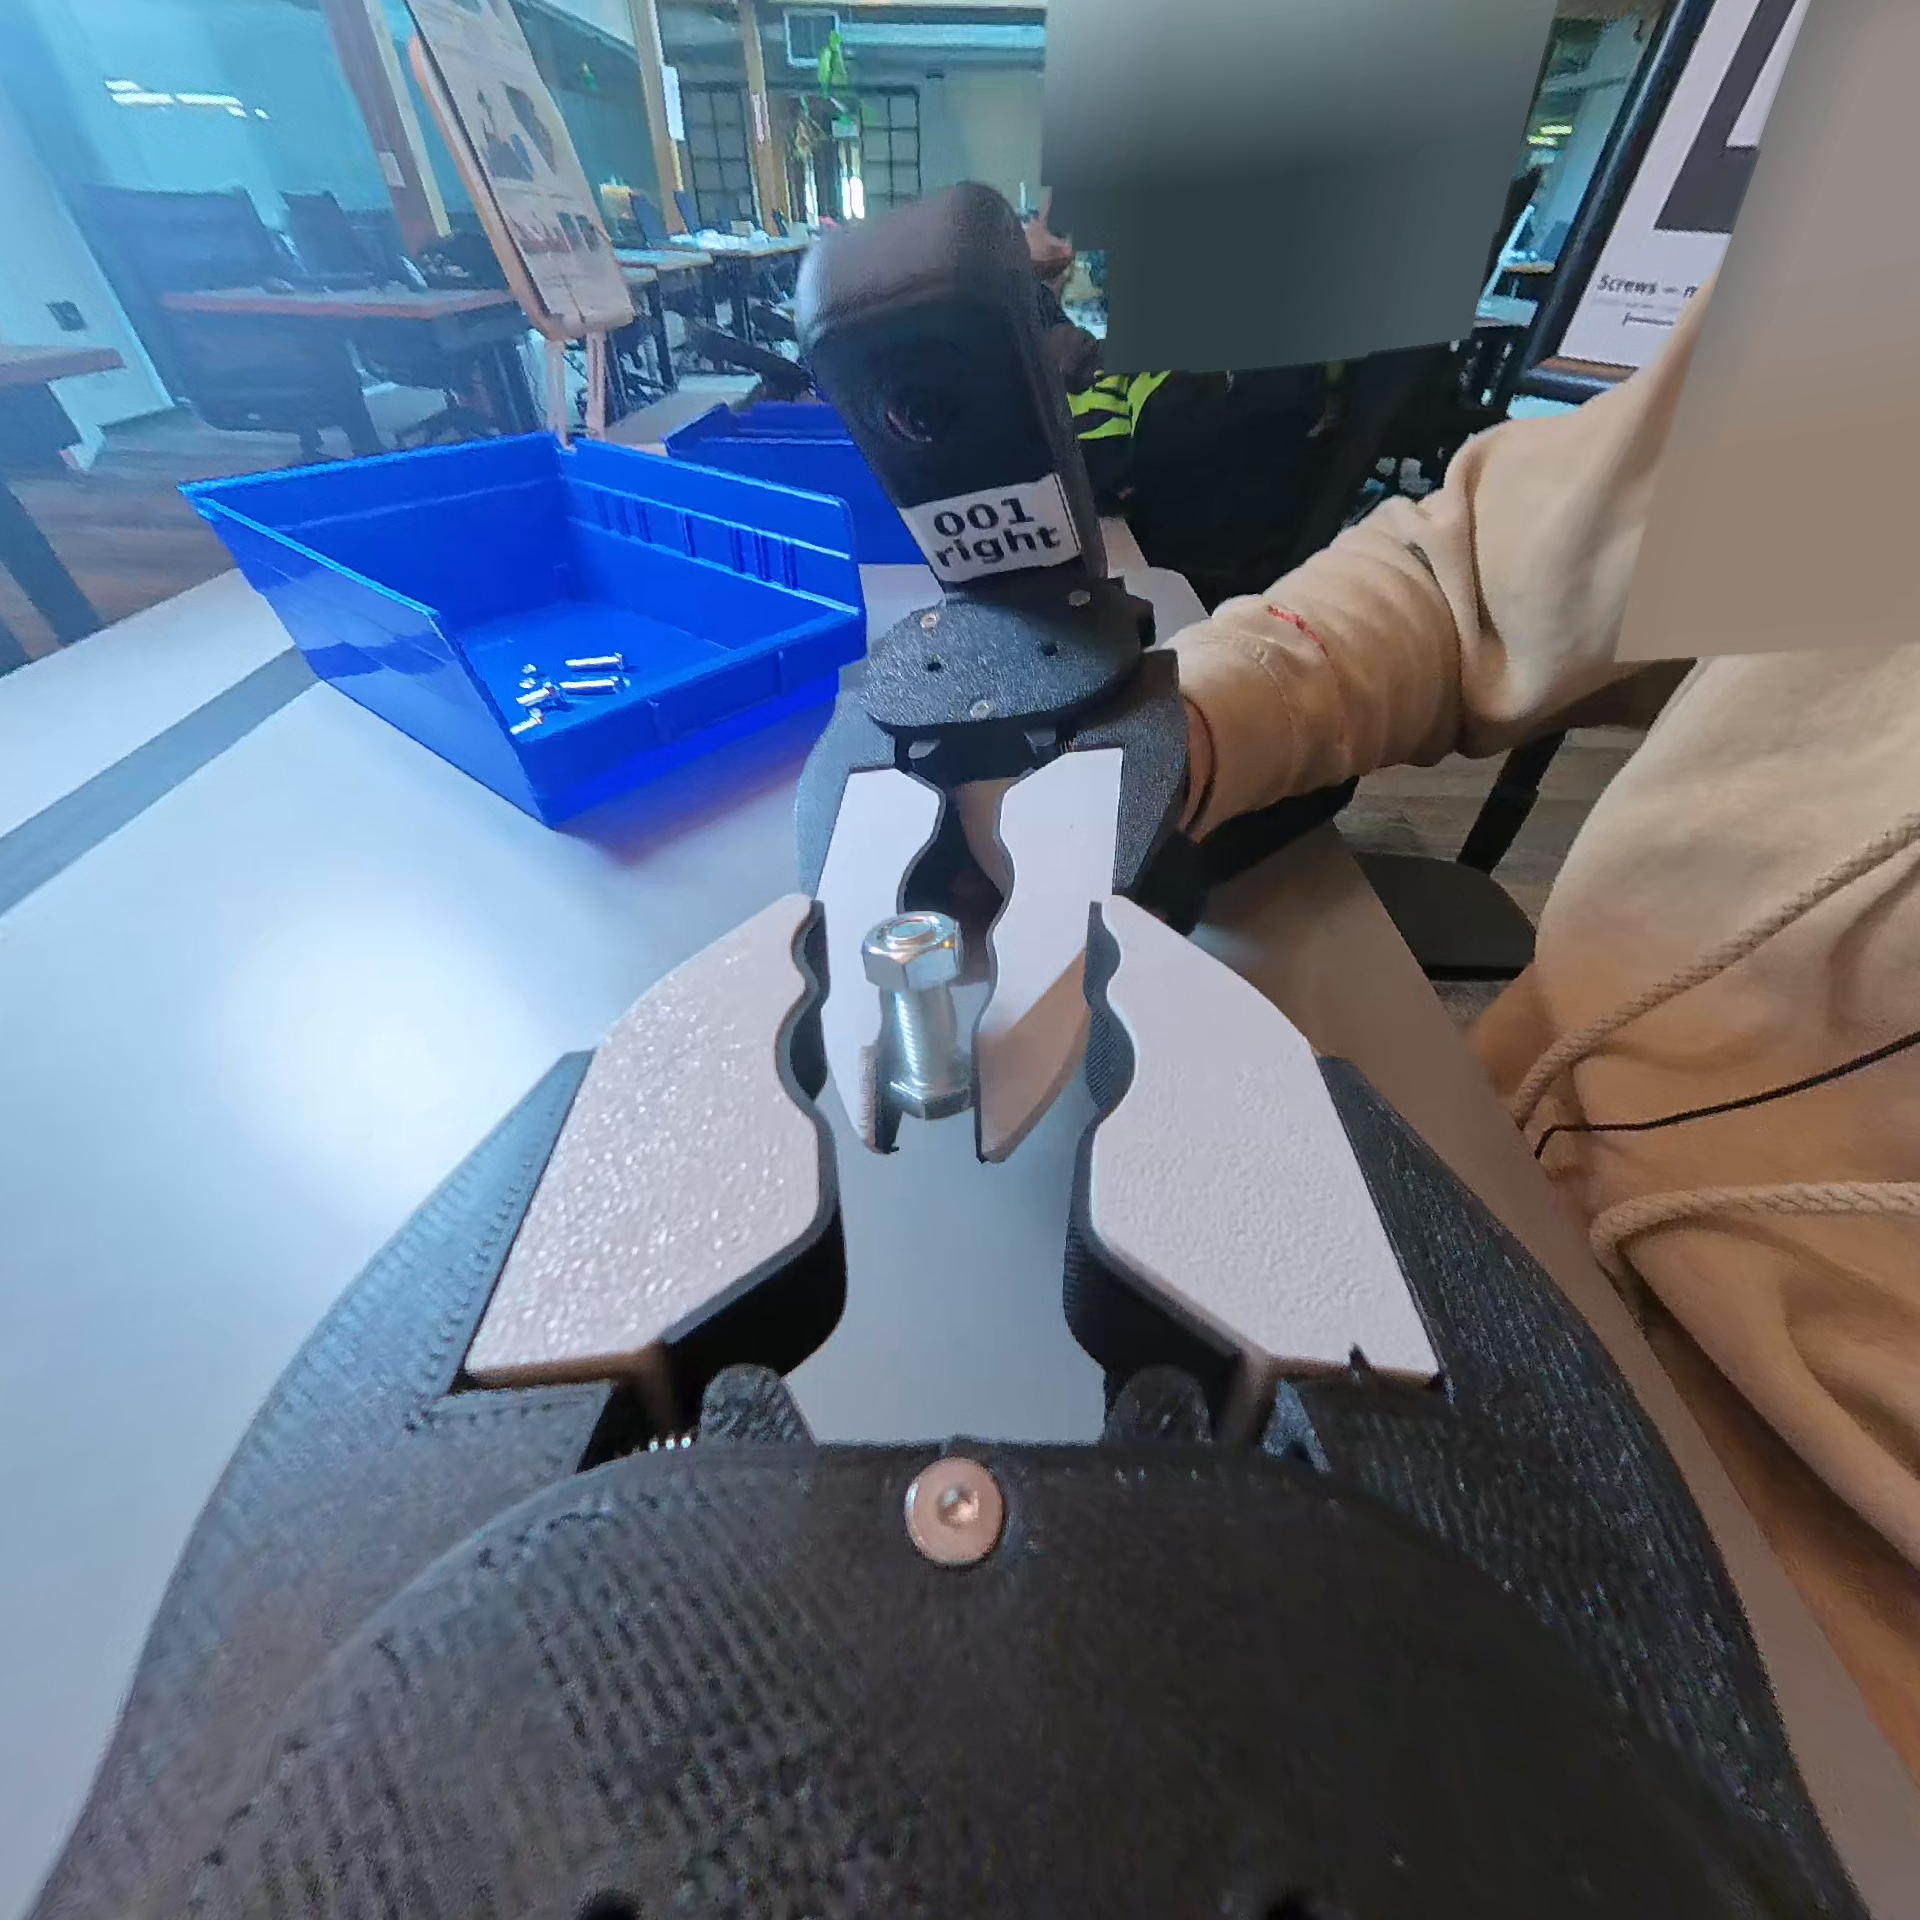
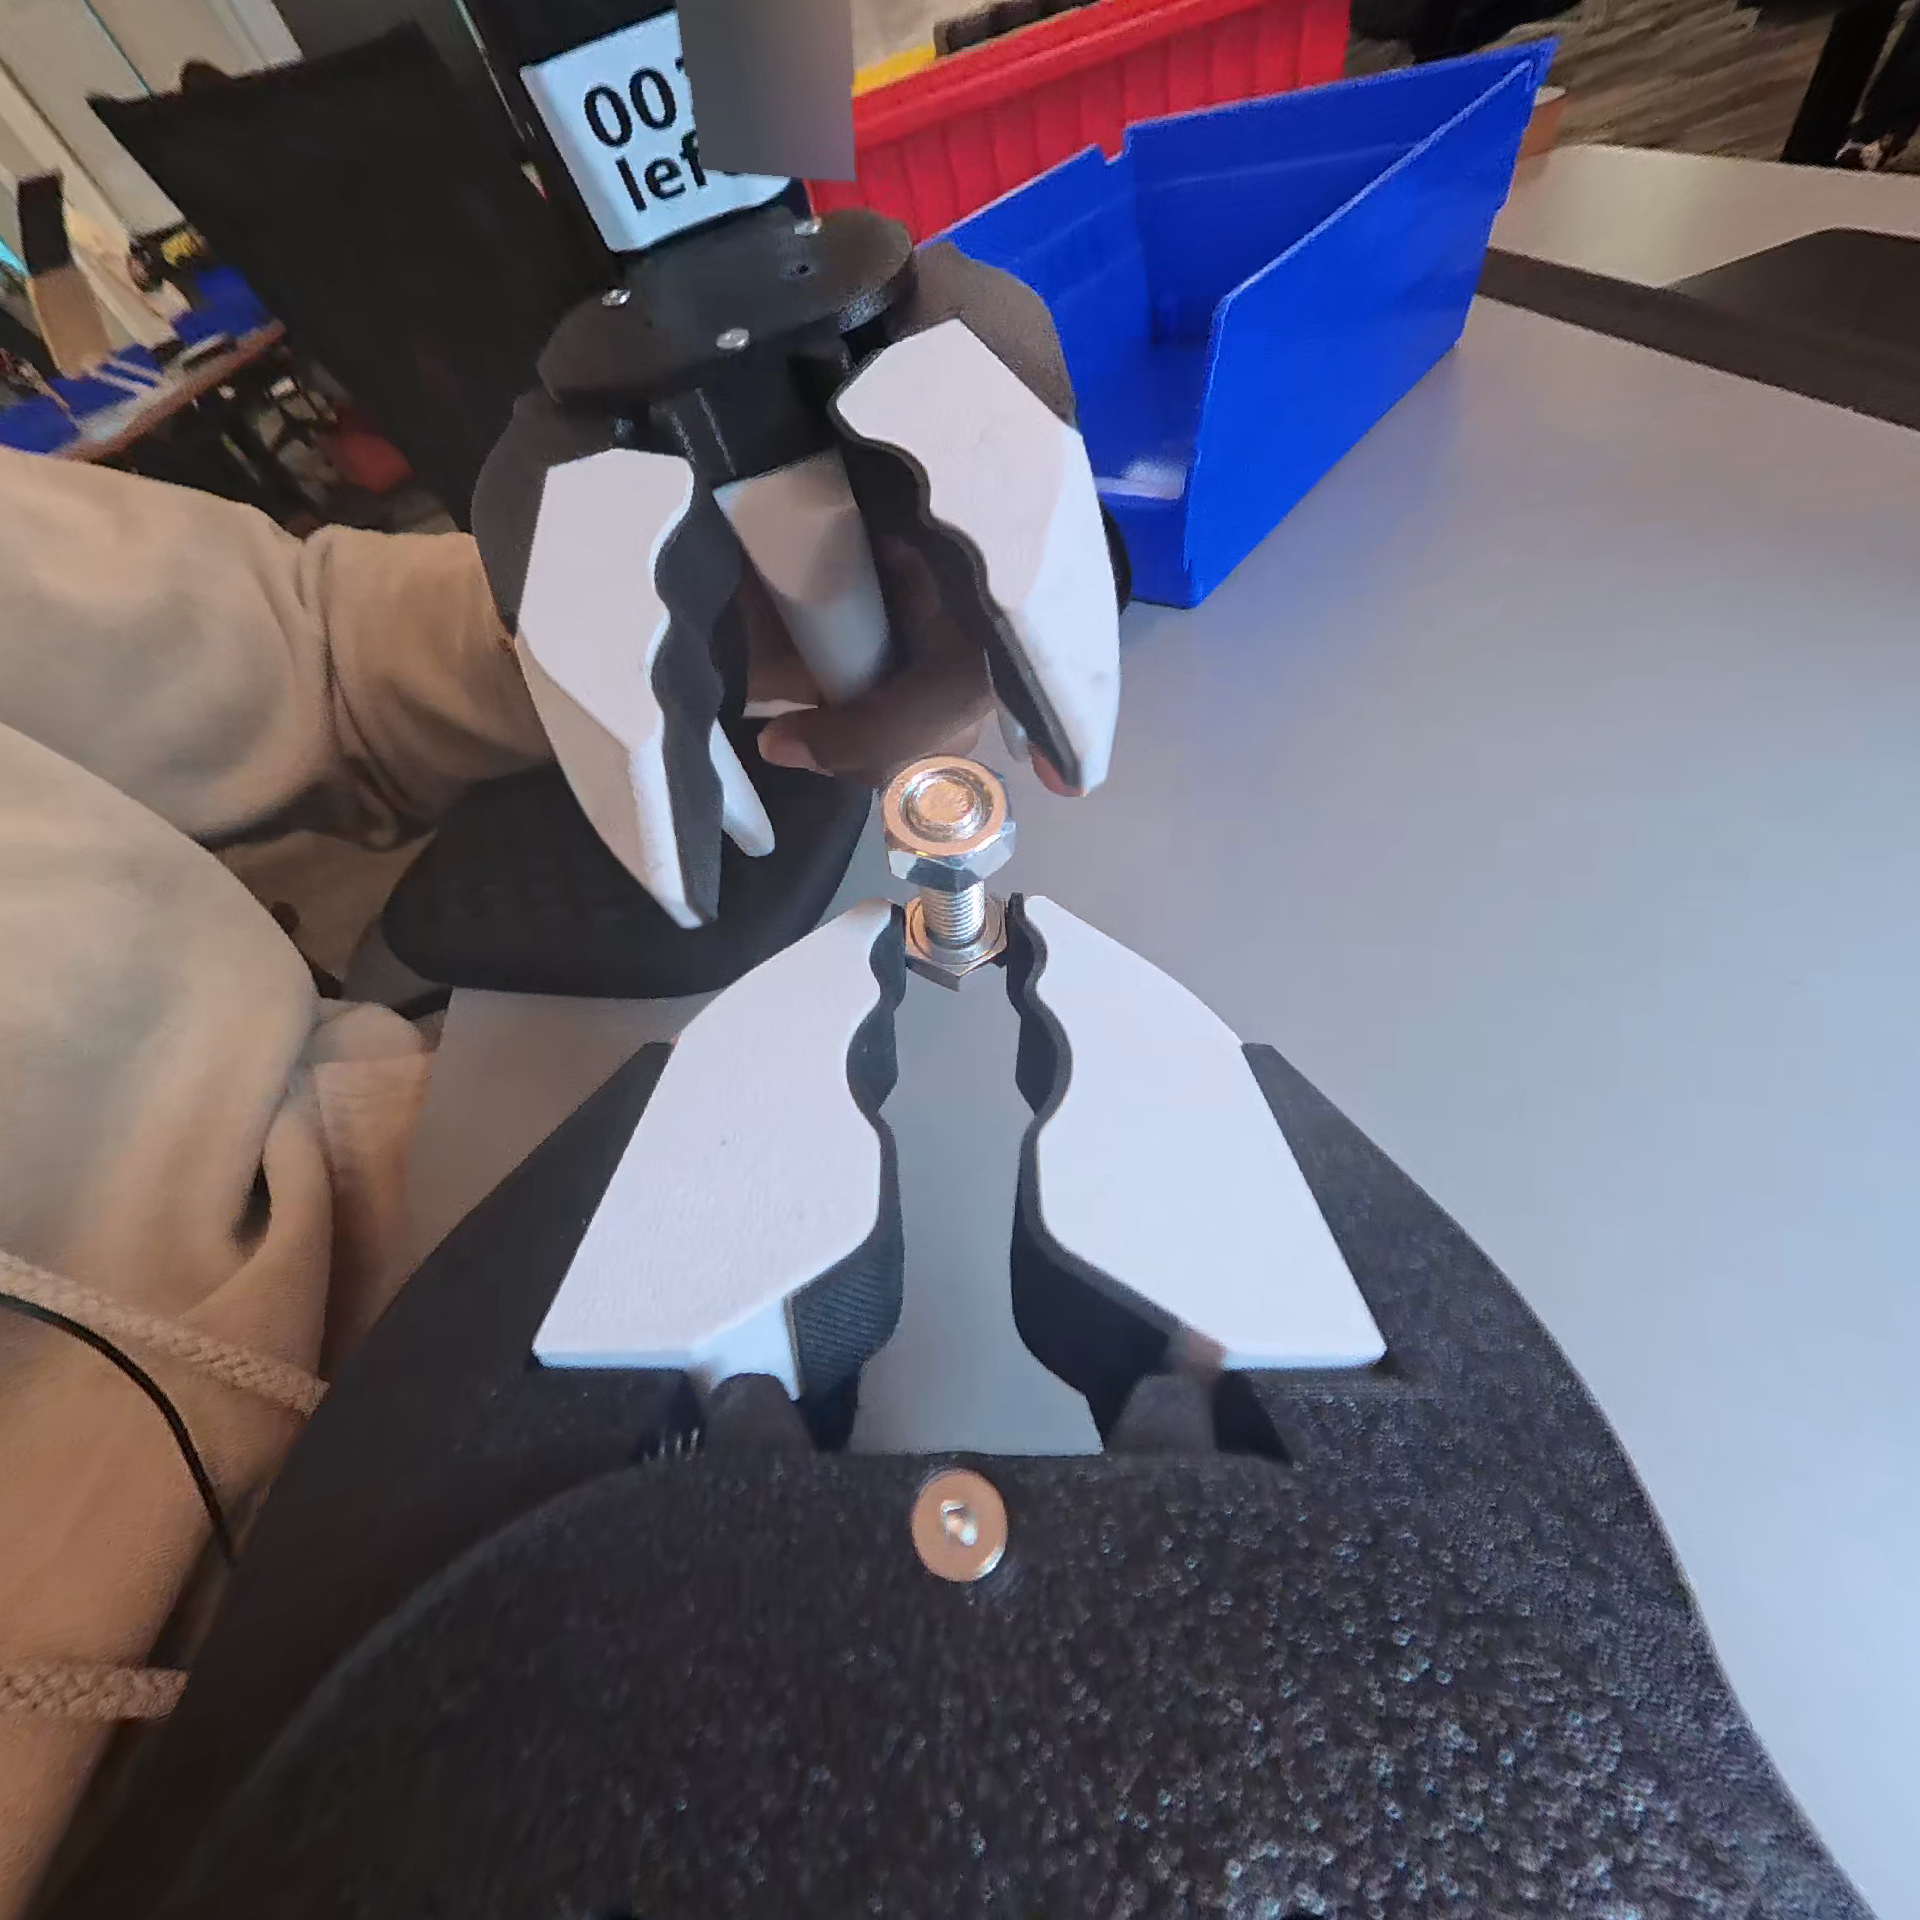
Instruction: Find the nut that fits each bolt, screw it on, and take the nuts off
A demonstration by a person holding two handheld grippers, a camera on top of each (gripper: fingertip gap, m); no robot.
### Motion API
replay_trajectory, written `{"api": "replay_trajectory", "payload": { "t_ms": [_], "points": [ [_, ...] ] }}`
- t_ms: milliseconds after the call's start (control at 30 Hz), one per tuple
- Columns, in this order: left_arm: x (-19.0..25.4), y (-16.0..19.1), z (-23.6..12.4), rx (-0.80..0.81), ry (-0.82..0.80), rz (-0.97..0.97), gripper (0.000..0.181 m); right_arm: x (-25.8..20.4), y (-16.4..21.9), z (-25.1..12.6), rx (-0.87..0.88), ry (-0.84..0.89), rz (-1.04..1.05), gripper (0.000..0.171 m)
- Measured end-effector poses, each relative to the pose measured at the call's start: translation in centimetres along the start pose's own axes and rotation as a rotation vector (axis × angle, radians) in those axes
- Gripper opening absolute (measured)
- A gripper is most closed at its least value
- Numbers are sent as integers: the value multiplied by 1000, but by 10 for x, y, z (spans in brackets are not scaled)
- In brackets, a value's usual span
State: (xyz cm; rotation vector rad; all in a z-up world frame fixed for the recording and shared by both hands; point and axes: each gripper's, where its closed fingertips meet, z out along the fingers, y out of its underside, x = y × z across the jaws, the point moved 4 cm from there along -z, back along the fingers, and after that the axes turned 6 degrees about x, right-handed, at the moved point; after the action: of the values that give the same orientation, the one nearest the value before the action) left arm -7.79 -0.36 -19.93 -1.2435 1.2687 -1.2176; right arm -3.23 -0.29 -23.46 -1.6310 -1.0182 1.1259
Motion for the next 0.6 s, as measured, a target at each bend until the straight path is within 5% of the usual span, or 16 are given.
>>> {"api": "replay_trajectory", "payload": {
  "t_ms": [100,167,433,600],
  "points": [
    [1,1,-3,-33,18,-15,37,3,0,-2,-19,22,-15,18],
    [-1,-5,-12,-2,46,-29,9,10,-2,-7,-6,55,2,18],
    [-7,3,-3,-15,-16,-17,39,1,9,1,-100,37,-69,18],
    [-2,13,1,-88,3,-1,20,-2,9,3,-98,18,-73,18]
  ]
}}
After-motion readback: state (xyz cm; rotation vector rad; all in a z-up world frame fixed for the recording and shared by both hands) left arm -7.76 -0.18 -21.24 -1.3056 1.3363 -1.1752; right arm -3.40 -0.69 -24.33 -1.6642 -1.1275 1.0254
